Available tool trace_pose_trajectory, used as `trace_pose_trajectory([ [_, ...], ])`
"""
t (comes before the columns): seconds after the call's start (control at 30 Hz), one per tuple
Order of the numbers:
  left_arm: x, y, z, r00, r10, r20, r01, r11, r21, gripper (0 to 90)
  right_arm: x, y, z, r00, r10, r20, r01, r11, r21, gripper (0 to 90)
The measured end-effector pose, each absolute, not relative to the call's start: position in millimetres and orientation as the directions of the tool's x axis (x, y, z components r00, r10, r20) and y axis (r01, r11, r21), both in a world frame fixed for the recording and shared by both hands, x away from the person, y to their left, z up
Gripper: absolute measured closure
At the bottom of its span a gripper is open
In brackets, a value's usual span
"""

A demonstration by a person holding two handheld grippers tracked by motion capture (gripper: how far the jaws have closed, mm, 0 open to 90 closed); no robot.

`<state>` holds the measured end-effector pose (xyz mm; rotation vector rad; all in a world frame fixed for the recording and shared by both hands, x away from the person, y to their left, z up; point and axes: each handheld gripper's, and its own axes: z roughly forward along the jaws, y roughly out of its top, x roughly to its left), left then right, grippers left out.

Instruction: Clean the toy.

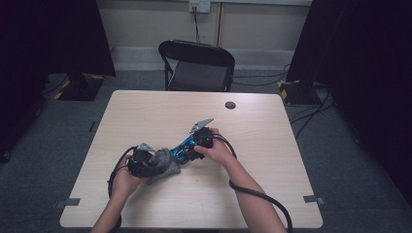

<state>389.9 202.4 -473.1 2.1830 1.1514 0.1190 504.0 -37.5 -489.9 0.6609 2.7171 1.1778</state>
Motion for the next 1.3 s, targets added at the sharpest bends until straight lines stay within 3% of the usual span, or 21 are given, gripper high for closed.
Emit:
trace_pose_trajectory([
  [1.3, 360.3, 151.2, -469.6, 0.756, 0.613, -0.231, 0.611, -0.533, 0.585, 70.2, 504.1, -37.1, -489.5, -0.899, 0.431, 0.074, 0.35, 0.608, 0.713, 0.0],
])
